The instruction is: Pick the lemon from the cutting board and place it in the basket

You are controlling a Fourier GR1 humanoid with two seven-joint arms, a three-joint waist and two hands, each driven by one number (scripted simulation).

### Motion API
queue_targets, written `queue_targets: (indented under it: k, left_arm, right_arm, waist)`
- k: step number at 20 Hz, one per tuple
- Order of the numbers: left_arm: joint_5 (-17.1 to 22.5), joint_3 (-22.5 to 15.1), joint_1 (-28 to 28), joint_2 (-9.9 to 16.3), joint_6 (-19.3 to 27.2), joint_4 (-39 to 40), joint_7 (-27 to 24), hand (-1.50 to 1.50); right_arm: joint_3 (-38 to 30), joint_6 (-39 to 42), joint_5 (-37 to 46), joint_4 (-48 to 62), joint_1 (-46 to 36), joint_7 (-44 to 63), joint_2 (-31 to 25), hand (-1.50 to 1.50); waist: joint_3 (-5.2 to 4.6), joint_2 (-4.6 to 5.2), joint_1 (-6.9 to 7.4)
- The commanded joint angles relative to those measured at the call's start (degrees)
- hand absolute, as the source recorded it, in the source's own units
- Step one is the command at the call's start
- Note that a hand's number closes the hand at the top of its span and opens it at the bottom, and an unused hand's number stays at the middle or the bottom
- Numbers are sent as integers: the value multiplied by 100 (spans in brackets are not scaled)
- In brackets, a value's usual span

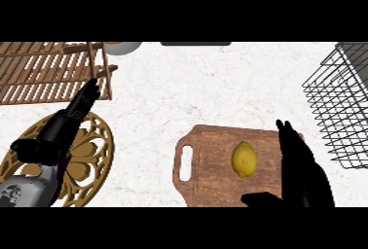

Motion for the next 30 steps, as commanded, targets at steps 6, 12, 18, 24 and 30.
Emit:
queue_targets:
  k: [6, 12, 18, 24, 30]
  left_arm:
    - [-292, 324, 134, -336, -365, -109, 65, 0]
    - [12, 744, 98, -70, -745, -788, 786, 0]
    - [-644, 607, -252, -687, -552, 164, 138, 0]
    - [-470, 977, -315, -562, -872, 141, 274, 0]
    - [-587, 1005, -71, -670, -990, -197, 404, 0]
  right_arm:
    - [-293, -116, 125, 437, -380, -257, 330, -150]
    - [32, -554, 252, 534, 92, -486, 451, -150]
    - [160, 57, 417, 578, -443, 322, 607, -150]
    - [13, -202, 534, 1273, -335, -87, 611, -150]
    - [-424, -657, 333, 2061, -488, -654, 537, -150]
  waist:
    - [-1, -2, 19]
    - [1, -7, 22]
    - [-2, 4, 3]
    - [-1, 4, 2]
    - [0, 4, 18]
